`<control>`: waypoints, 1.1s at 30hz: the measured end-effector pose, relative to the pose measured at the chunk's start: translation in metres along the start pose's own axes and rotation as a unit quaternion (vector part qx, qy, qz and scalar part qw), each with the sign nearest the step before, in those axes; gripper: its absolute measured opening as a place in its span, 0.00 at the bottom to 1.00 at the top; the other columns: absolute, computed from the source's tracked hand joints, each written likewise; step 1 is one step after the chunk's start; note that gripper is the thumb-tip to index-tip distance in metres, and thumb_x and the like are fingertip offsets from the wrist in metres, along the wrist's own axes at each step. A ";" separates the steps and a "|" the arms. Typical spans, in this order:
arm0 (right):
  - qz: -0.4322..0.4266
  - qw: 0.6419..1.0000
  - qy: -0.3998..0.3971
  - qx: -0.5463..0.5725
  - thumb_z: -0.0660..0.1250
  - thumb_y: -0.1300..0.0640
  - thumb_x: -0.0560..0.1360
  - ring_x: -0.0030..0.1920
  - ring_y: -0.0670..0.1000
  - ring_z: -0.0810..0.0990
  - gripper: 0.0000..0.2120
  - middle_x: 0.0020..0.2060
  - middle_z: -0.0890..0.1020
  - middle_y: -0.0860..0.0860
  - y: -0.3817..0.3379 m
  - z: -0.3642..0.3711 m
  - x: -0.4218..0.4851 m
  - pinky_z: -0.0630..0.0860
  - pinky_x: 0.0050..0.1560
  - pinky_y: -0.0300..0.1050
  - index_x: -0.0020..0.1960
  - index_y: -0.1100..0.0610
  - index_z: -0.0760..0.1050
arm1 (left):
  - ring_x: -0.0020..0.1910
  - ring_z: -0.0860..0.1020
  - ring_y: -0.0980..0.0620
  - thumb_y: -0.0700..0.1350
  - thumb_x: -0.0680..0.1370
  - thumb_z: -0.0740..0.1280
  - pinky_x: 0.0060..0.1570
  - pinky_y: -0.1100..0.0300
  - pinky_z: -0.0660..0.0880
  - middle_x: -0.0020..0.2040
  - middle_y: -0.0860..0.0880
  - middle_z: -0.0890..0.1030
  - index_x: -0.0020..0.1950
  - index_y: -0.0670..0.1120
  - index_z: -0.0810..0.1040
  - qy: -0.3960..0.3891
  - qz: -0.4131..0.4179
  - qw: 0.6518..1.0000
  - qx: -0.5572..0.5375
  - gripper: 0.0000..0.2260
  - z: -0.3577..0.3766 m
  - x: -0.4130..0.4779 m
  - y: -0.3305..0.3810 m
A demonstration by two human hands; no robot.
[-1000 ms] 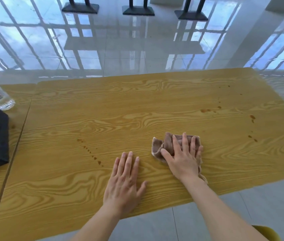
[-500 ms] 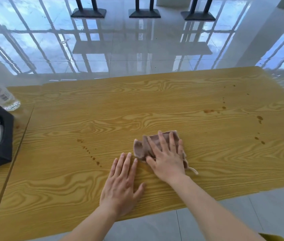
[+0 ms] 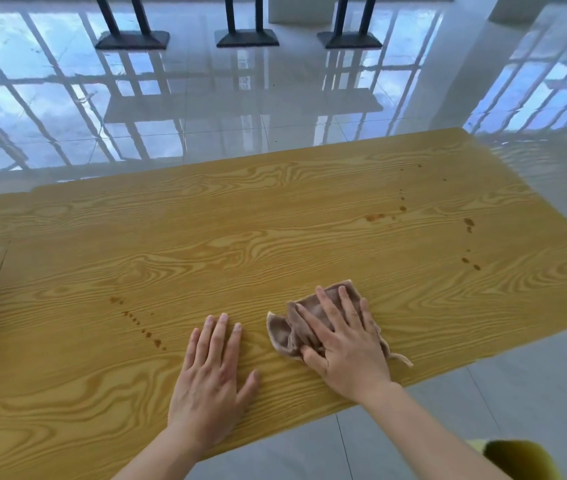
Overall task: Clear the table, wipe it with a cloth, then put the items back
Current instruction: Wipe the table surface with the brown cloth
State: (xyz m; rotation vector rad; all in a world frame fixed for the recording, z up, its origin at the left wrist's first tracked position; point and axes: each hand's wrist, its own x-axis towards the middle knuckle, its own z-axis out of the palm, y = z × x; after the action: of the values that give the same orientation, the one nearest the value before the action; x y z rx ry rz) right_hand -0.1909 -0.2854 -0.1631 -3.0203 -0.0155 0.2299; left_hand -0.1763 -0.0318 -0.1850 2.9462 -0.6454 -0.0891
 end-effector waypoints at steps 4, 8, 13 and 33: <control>0.121 0.993 0.000 -0.005 0.44 0.29 0.74 0.79 0.53 0.32 0.32 0.80 0.37 0.43 0.066 -0.005 0.000 0.35 0.77 0.61 0.75 0.28 0.35 | 0.81 0.49 0.41 0.65 0.79 0.48 0.76 0.39 0.47 0.80 0.39 0.57 0.80 0.45 0.60 -0.018 -0.009 0.999 -0.026 0.35 -0.003 0.045 0.032; 0.221 0.975 0.009 0.032 0.42 0.30 0.76 0.78 0.58 0.31 0.33 0.79 0.34 0.48 0.062 -0.010 0.027 0.33 0.76 0.63 0.77 0.33 0.35 | 0.80 0.36 0.42 0.66 0.80 0.42 0.74 0.34 0.34 0.82 0.42 0.41 0.82 0.51 0.44 -0.053 -0.019 0.998 -0.021 0.34 -0.011 0.120 0.074; 0.088 0.996 0.031 0.005 0.45 0.29 0.75 0.80 0.53 0.35 0.31 0.80 0.38 0.43 0.088 -0.001 -0.024 0.37 0.77 0.60 0.74 0.27 0.36 | 0.79 0.35 0.40 0.67 0.79 0.41 0.72 0.30 0.34 0.82 0.43 0.40 0.81 0.54 0.43 -0.059 -0.036 0.998 -0.014 0.33 -0.006 0.150 0.097; 0.242 0.970 0.023 0.032 0.43 0.30 0.77 0.78 0.59 0.30 0.33 0.79 0.33 0.48 0.137 -0.011 -0.001 0.33 0.76 0.64 0.77 0.34 0.33 | 0.79 0.37 0.40 0.72 0.77 0.46 0.70 0.27 0.37 0.81 0.43 0.45 0.80 0.51 0.49 -0.078 -0.045 0.995 -0.046 0.38 -0.008 0.192 0.153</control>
State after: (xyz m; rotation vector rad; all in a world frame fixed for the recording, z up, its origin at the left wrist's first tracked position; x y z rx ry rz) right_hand -0.1898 -0.4224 -0.1678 -2.9105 0.7212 0.1942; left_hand -0.0645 -0.2489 -0.1626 2.8992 -0.5126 -0.3510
